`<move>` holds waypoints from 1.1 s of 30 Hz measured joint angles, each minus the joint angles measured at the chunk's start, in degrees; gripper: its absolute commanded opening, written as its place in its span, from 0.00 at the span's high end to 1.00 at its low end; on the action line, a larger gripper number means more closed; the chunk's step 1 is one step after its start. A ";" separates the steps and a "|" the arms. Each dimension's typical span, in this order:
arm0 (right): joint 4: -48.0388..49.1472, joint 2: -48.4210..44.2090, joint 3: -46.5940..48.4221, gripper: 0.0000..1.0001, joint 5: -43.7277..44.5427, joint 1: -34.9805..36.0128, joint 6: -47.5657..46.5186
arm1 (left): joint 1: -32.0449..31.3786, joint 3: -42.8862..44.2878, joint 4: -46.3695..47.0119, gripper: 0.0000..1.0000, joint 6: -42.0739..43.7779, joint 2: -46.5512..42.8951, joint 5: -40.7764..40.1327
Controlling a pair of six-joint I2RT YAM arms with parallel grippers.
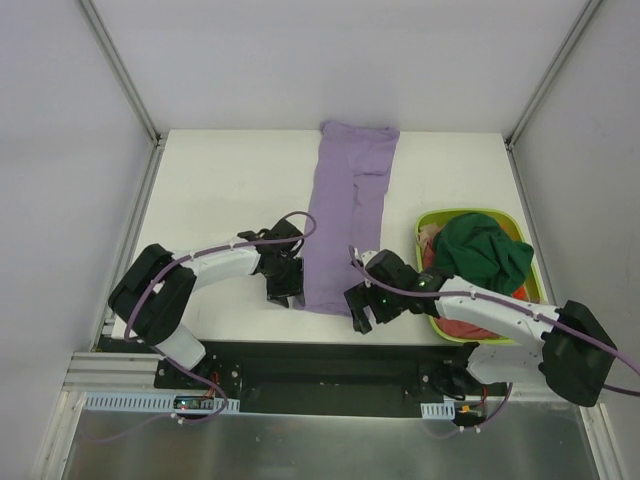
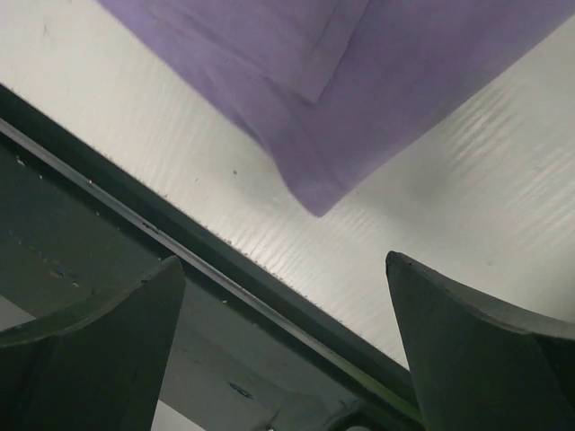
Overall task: Fold and stack the t-shirts
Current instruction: Rotate the tshirt 90 degrees, then grab the bottom of the folded rectangular tshirt with both arms
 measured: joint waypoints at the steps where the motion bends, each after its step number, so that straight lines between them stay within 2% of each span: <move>1: 0.11 0.00 -1.03 0.03 0.11 1.49 0.90 | 0.00 0.00 0.35 0.57 0.13 0.98 -0.02; 5: 2.29 0.31 -2.16 0.02 1.46 4.13 3.17 | 0.00 0.61 0.50 0.64 0.22 2.16 -0.09; 7: 3.98 1.22 -2.14 0.01 2.95 4.52 3.43 | 0.04 0.72 0.46 0.75 0.22 2.40 -0.17; 8: 4.35 2.08 -2.01 0.04 3.80 4.59 3.39 | 0.04 0.79 0.39 0.80 0.22 2.58 -0.33; 10: 4.22 4.83 -1.09 0.09 6.05 4.61 3.28 | 0.04 0.94 0.39 0.97 0.33 3.08 -0.39; 11: 4.02 6.43 -0.50 0.11 7.04 4.61 3.13 | 0.07 1.01 0.44 1.00 0.28 3.30 -0.37; 19: 3.80 12.26 0.85 0.36 9.14 4.59 2.25 | 0.02 0.52 1.40 1.00 0.07 3.19 -0.46; 22: 3.80 12.79 1.07 0.53 10.21 4.59 2.21 | 0.02 0.09 1.75 1.00 -0.20 2.84 -0.61; 24: 3.72 13.00 1.07 0.70 11.43 4.59 2.27 | 0.00 -0.48 2.23 1.00 -0.46 2.32 -0.96; 29: 3.80 13.09 1.07 0.96 11.91 4.63 2.38 | 0.00 -2.82 4.07 1.00 -2.08 0.33 -1.55; 30: 3.89 13.03 1.03 0.99 11.30 4.81 2.47 | 0.00 -3.48 4.48 1.00 -2.43 -0.24 -1.55; 33: 4.33 11.82 0.02 0.99 7.80 6.03 3.48 | 0.00 -7.63 6.12 1.00 -3.93 -4.35 -1.66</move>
